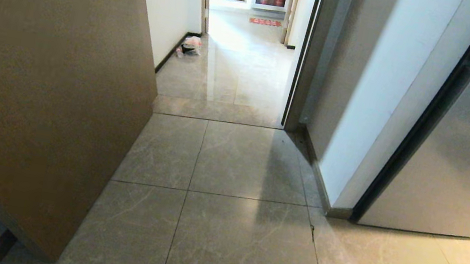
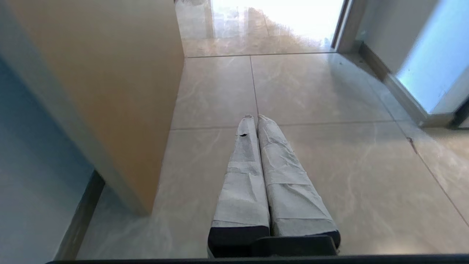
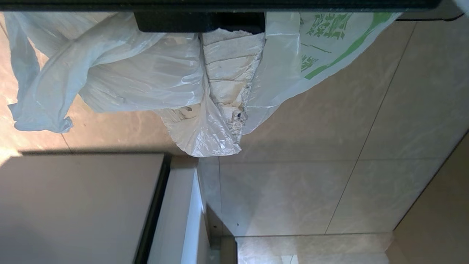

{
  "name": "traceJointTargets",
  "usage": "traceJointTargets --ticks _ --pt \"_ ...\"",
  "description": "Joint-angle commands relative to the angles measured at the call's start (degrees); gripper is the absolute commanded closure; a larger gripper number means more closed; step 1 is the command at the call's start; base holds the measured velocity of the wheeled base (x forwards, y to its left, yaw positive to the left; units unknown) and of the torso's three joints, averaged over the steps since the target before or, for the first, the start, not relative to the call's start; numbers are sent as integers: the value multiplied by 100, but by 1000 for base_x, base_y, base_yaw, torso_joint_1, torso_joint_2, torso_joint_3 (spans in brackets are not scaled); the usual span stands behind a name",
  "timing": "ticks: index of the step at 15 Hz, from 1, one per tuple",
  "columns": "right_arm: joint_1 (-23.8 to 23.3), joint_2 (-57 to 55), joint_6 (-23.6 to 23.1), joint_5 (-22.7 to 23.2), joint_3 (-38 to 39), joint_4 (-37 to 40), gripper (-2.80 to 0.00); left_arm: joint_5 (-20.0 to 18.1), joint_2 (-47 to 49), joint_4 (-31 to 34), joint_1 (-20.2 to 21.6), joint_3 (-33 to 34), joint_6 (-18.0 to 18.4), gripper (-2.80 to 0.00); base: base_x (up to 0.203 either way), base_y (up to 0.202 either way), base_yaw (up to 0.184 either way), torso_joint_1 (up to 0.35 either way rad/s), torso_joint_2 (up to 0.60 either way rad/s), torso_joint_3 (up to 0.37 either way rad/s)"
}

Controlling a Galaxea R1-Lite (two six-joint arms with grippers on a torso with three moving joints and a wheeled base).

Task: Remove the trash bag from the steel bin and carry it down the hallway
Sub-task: Put the trash bag at the door

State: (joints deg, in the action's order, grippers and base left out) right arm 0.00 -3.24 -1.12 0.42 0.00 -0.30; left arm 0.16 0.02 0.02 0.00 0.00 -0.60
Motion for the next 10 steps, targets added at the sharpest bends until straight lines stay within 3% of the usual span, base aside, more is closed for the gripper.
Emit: traceJointTargets --ticks 1,10 --pt "0 -10 -2 2 0 -5 0 2 -11 -2 0 9 -2 0 195 0 0 7 0 5" --pt "0 -10 -2 2 0 -5 0 1 -11 -2 0 9 7 0 192 0 1 2 1 3"
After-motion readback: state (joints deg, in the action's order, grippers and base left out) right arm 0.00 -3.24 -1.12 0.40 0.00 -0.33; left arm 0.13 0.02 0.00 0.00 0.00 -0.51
